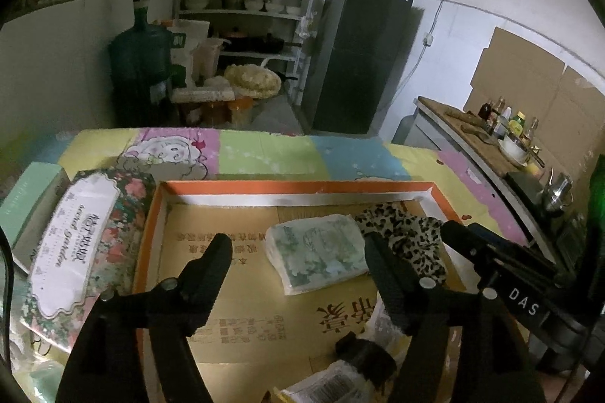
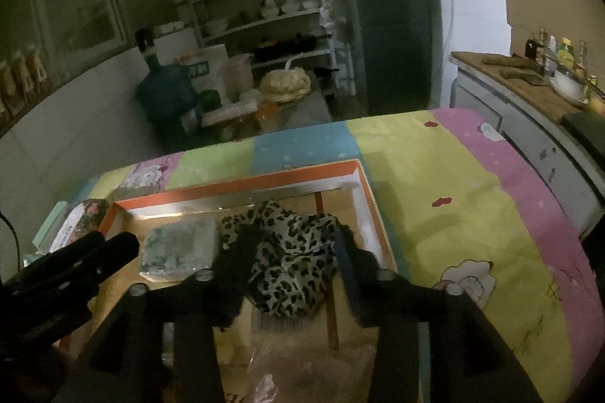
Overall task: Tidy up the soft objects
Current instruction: 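Lower the cloth into the box lid and open the right gripper, then move both tools away from the box lid toward the pile on the quilt, then grasp the mint-green bagged item with the right gripper while the left grasps the white floral cloth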
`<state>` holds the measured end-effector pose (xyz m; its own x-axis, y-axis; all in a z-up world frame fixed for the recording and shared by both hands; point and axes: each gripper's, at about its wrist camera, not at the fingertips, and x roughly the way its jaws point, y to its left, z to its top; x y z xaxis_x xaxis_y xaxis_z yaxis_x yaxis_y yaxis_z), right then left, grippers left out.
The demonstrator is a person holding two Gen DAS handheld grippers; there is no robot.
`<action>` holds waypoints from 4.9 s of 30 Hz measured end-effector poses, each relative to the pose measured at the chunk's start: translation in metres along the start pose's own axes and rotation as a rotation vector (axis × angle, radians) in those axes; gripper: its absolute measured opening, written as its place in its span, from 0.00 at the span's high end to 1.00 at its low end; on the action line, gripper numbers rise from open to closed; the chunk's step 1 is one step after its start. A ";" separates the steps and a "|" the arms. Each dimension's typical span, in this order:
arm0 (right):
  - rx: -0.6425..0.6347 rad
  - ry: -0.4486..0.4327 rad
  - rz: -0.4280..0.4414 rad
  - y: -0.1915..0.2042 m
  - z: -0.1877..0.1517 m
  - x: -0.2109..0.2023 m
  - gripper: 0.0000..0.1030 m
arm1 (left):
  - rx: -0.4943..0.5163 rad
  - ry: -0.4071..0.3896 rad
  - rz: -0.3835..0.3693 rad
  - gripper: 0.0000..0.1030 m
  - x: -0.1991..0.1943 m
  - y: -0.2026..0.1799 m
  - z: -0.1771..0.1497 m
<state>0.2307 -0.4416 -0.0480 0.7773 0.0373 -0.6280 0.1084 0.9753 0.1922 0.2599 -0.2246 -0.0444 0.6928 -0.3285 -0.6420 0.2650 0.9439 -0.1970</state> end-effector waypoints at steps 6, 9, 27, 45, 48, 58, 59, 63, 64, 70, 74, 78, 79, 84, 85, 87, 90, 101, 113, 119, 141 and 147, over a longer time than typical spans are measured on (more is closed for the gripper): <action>0.003 -0.029 0.004 0.008 0.000 -0.014 0.45 | 0.029 -0.051 0.015 0.28 -0.020 -0.002 0.000; 0.001 -0.045 0.011 0.014 -0.001 -0.024 0.42 | 0.046 -0.088 0.024 0.22 -0.034 -0.002 0.000; -0.050 -0.116 0.051 0.067 -0.009 -0.071 0.35 | 0.082 -0.208 0.050 0.19 -0.105 0.013 -0.007; -0.124 -0.145 0.110 0.130 -0.021 -0.100 0.34 | 0.074 -0.285 0.139 0.19 -0.156 0.055 -0.020; -0.140 -0.146 0.121 0.140 -0.023 -0.102 0.34 | 0.068 -0.291 0.149 0.19 -0.164 0.064 -0.022; -0.185 -0.155 0.174 0.178 -0.032 -0.108 0.34 | 0.048 -0.309 0.198 0.19 -0.188 0.095 -0.033; -0.189 -0.157 0.179 0.181 -0.033 -0.109 0.34 | 0.045 -0.311 0.203 0.19 -0.190 0.099 -0.034; -0.207 -0.161 0.196 0.196 -0.037 -0.111 0.34 | 0.030 -0.314 0.218 0.19 -0.197 0.112 -0.036; -0.213 -0.160 0.200 0.200 -0.039 -0.111 0.34 | 0.027 -0.315 0.222 0.19 -0.199 0.115 -0.037; -0.236 -0.157 0.207 0.218 -0.045 -0.112 0.34 | -0.001 -0.317 0.247 0.19 -0.206 0.137 -0.043; -0.245 -0.156 0.210 0.226 -0.049 -0.113 0.34 | -0.007 -0.319 0.261 0.19 -0.210 0.150 -0.049; -0.250 -0.150 0.213 0.232 -0.053 -0.112 0.34 | -0.020 -0.316 0.268 0.19 -0.214 0.164 -0.056; -0.252 -0.148 0.215 0.233 -0.054 -0.112 0.34 | -0.025 -0.316 0.272 0.19 -0.215 0.167 -0.057; -0.271 -0.126 0.240 0.244 -0.062 -0.106 0.34 | -0.053 -0.309 0.292 0.19 -0.219 0.186 -0.067; -0.275 -0.118 0.251 0.248 -0.064 -0.104 0.34 | -0.059 -0.308 0.298 0.19 -0.219 0.191 -0.069; -0.283 -0.093 0.277 0.252 -0.067 -0.098 0.34 | -0.069 -0.303 0.308 0.19 -0.220 0.201 -0.073; -0.299 -0.034 0.344 0.260 -0.075 -0.082 0.34 | -0.080 -0.299 0.309 0.19 -0.220 0.213 -0.079; -0.375 0.106 0.393 0.293 -0.104 -0.037 0.34 | -0.135 -0.265 0.331 0.19 -0.216 0.252 -0.097; -0.441 0.194 0.315 0.307 -0.118 -0.005 0.34 | -0.160 -0.236 0.311 0.19 -0.209 0.268 -0.106; -0.484 0.220 0.326 0.317 -0.124 -0.001 0.38 | -0.166 -0.219 0.304 0.19 -0.204 0.273 -0.105; -0.352 0.112 0.402 0.298 -0.102 -0.026 0.57 | -0.225 0.022 0.276 0.33 -0.127 0.281 -0.106; -0.349 0.115 0.415 0.296 -0.102 -0.026 0.57 | -0.233 0.005 0.212 0.70 -0.128 0.280 -0.108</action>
<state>0.1794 -0.1318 -0.0518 0.6361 0.4388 -0.6347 -0.4198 0.8870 0.1924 0.1732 0.0854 -0.0975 0.7128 -0.1238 -0.6904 -0.0465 0.9738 -0.2227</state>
